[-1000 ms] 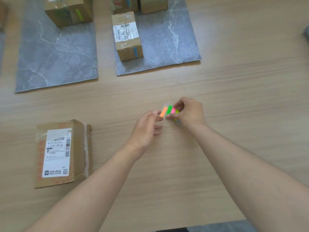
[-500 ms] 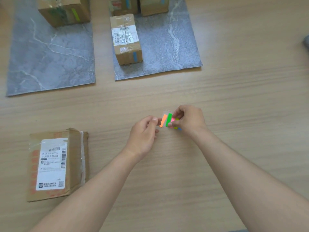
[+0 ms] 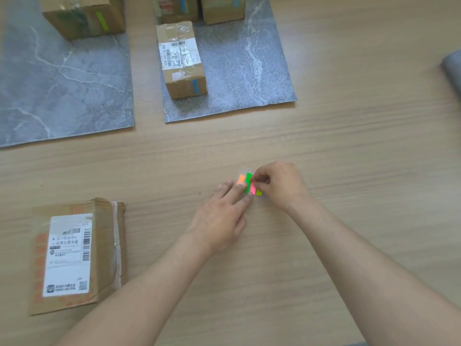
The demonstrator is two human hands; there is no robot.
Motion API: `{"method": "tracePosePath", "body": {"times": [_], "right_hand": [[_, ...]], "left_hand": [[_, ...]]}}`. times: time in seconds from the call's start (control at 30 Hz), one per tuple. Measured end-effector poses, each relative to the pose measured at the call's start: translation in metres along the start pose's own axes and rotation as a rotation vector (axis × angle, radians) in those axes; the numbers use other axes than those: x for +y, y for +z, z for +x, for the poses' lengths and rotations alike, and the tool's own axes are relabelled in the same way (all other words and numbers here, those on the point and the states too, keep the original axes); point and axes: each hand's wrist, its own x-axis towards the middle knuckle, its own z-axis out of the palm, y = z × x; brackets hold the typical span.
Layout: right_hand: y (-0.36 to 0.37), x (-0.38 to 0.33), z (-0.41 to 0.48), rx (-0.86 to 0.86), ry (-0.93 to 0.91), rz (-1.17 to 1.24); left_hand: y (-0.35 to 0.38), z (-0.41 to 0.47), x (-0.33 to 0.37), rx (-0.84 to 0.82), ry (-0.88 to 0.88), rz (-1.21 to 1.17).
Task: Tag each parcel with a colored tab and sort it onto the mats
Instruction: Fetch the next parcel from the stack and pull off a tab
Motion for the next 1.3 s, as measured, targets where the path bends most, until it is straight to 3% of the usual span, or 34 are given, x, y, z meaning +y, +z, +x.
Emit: {"method": "tracePosePath", "body": {"times": [0.2, 0.27, 0.4, 0.5, 0.57, 0.63, 0.73, 0.8, 1.03, 1.3], "right_hand": [[-0.002, 0.008, 0.002, 0.024, 0.090, 0.180], [0.001, 0.011, 0.001, 0.155, 0.199, 0.356], [-0.002, 0.007, -0.013, 0.565, 0.478, 0.936], [-0.008, -0.003, -0.032, 0.657, 0.367, 1.077], [-0.007, -0.013, -0.046, 0.632, 0.225, 1.061], [-0.005, -0.025, -0.058, 0.590, 0.130, 0.985], [0.000, -0.043, -0.074, 0.516, 0.022, 0.900], [0.005, -0.053, -0.085, 0.467, -0.055, 0.859], [0.015, -0.087, -0.121, 0.333, -0.316, 0.697], [0.044, -0.143, -0.163, 0.237, -0.454, 0.622]], "left_hand": [[0.003, -0.002, 0.008, -0.053, -0.037, 0.075], [0.002, -0.001, 0.010, -0.067, -0.055, 0.062], [0.002, 0.000, 0.012, -0.056, -0.056, 0.001], [0.002, 0.005, 0.008, 0.122, -0.019, -0.115], [-0.008, 0.008, 0.010, 0.234, -0.148, -0.388], [-0.027, 0.006, 0.015, 0.362, -0.436, -0.732], [-0.056, -0.004, 0.023, 0.308, -0.743, -1.387], [-0.069, -0.016, 0.023, 0.253, -0.804, -1.586], [-0.089, -0.084, 0.015, 0.112, -0.854, -1.838], [-0.088, -0.170, -0.009, 0.183, -0.753, -1.878]]}}
